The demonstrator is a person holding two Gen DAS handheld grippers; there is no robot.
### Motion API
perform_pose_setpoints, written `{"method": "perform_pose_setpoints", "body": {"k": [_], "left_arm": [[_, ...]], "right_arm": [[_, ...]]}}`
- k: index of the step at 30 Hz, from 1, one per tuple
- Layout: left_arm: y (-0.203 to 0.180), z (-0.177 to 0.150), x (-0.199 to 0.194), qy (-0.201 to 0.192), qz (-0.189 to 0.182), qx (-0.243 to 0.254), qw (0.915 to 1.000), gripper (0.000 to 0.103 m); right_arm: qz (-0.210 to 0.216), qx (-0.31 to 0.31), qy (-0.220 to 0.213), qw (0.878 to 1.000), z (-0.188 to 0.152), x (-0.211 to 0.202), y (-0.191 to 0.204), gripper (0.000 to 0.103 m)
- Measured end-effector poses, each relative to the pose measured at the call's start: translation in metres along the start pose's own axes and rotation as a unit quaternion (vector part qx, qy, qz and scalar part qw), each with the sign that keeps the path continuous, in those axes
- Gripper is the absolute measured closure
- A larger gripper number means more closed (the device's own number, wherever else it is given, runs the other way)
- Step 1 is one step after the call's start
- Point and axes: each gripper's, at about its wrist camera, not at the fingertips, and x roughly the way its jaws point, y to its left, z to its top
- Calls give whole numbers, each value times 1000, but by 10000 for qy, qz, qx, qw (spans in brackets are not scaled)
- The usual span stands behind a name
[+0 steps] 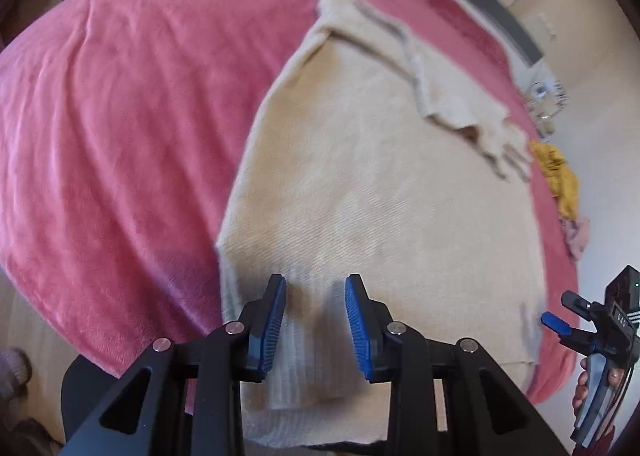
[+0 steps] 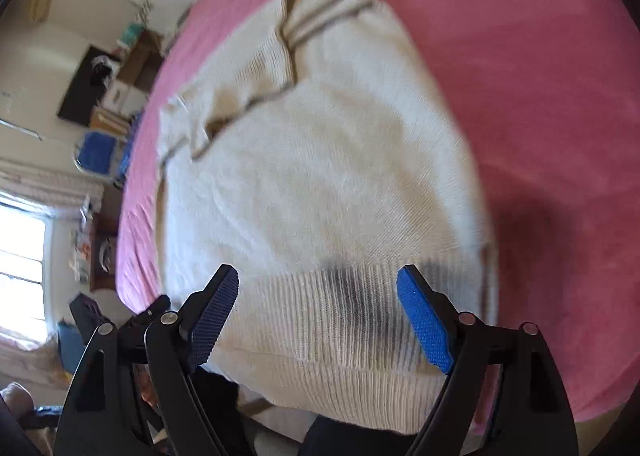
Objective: Fold clothes
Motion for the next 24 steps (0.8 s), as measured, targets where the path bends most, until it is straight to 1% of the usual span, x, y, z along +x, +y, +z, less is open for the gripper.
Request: {"method": "perform_pose_setpoints", "body": {"k": [1,3,4,7,8,9,10,11,15,16,17,18,20,22,24], "left_arm": [[2,0,3,69,24,65,10000,72],[-1,4,-8,-44,-87,223,9997,72],[-4,7,-16,-143,-175,301,9993,72],[-18,31,-46,-734,-585,436,9946,69],[-25,43,-49,-801,-682,469,9933,69],[-32,54,-48,-826,-670,496,9931,69],[-39,65,-45,-847,-615,515,9932,69],[-44,76,-38,-832,-469,502,9942,69],[-44,110,7,-535,-90,291,9981,69],[-41,113,18,-407,126,312,9986,69],[-34,115,31,-226,444,295,9983,69],[-28,116,40,-108,627,279,9976,69],[-19,116,37,-223,327,257,9989,69],[-20,119,22,-578,61,265,9980,69],[-29,132,14,-824,-207,280,9960,69]], "right_arm": [[-7,-51,30,10000,2,3,3,17],[-21,-152,90,9998,7,9,9,17],[-28,-203,120,9997,9,12,12,17],[-25,-319,205,9993,18,22,20,17],[85,-203,213,9995,29,29,20,17],[195,-87,222,9995,40,36,20,15],[304,30,230,9993,52,43,20,12],[413,146,238,9988,63,50,20,12],[850,610,270,9941,108,77,19,12],[958,726,278,9924,119,84,19,12],[1038,825,269,9908,129,89,18,12],[1011,860,200,9910,133,87,14,12],[956,929,63,9911,141,82,4,12],[901,999,-75,9909,149,77,-5,12],[896,1057,-202,9901,158,73,-12,12]]}}
